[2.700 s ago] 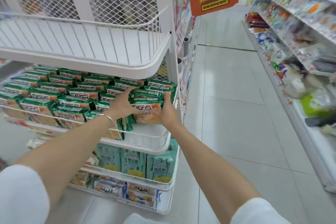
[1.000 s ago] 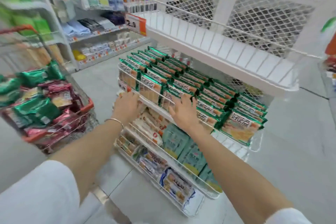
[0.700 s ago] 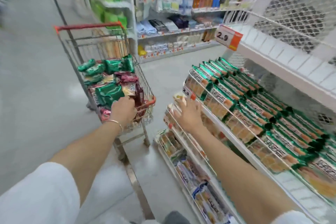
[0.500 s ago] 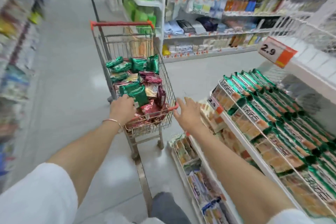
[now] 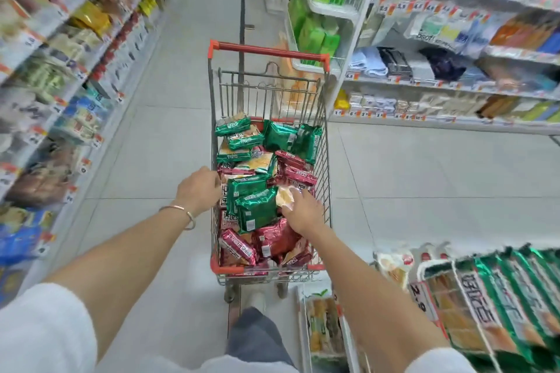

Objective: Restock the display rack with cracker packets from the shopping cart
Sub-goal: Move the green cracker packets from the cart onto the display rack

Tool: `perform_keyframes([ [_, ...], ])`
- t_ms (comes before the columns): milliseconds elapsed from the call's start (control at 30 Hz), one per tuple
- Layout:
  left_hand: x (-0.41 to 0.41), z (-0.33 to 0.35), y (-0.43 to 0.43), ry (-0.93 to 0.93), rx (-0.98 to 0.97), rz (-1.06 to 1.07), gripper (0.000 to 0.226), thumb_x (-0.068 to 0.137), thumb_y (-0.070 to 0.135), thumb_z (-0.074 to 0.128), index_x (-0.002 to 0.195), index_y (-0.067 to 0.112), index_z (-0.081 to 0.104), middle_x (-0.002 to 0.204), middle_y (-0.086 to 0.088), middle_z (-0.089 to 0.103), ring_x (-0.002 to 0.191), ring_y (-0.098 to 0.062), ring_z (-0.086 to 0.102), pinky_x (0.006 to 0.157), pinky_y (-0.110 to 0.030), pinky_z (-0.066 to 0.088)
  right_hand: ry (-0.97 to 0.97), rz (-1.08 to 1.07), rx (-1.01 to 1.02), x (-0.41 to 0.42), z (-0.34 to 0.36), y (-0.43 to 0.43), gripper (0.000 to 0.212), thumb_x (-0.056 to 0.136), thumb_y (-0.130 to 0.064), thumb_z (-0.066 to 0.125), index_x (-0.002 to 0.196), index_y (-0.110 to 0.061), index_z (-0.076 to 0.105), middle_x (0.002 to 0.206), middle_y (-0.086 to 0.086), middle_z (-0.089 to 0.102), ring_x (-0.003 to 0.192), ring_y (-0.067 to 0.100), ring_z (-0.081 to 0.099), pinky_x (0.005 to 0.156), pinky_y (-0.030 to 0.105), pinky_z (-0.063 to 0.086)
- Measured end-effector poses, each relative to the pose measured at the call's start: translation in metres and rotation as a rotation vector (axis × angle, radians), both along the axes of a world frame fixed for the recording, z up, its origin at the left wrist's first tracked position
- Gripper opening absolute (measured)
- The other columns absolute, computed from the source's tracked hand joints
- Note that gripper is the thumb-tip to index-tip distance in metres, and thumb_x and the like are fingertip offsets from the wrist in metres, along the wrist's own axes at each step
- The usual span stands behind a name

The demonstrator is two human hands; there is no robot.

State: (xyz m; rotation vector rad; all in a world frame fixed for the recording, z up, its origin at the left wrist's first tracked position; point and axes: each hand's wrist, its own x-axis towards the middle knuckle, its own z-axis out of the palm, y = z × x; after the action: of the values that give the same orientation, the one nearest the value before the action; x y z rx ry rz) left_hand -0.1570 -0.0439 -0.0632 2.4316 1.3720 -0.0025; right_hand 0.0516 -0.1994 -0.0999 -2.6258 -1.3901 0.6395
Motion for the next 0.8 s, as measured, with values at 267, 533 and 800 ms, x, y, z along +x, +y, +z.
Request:
perform_keyframes([
  [267,0.077,-0.029,0.066,-0.111,-0.134,0.145,0.015,0.098,0.023,0.055,0.094,0.017,0.068,0.126,-0.007,0.061,0.053,-0.007,0.047,0.048,-0.022,0.037,0.051,0.010,-0.012,0.103,-0.016,0.102,0.073,0.093,-0.044,0.059,0.155,-0.019,0.028,0.157,0.011,0.035,0.144,0.030,0.034,0.119,0.052,0.025],
  [533,0.102,-0.014,0.102,-0.350,-0.281,0.396,0.019,0.102,0.019,0.054,0.111,0.013,0.068,0.130,-0.012,0.062,0.036,-0.007,0.040,0.040,-0.022,0.034,0.510,-0.097,0.143,0.101,-0.007,0.231,0.067,0.099,-0.035,0.058,0.153,-0.008,0.029,0.150,0.012,0.043,0.126,0.029,0.054,0.104,0.040,0.045],
  [800,0.067,-0.008,0.131,-0.338,-0.230,0.580,0.016,0.098,0.015,0.056,0.105,0.015,0.070,0.116,-0.003,0.070,0.098,-0.020,0.063,0.089,-0.033,0.049,0.760,-0.372,0.041,0.086,-0.055,0.298,0.064,0.103,-0.035,0.051,0.152,-0.001,0.028,0.149,0.018,0.044,0.111,0.029,0.060,0.099,0.041,0.050],
])
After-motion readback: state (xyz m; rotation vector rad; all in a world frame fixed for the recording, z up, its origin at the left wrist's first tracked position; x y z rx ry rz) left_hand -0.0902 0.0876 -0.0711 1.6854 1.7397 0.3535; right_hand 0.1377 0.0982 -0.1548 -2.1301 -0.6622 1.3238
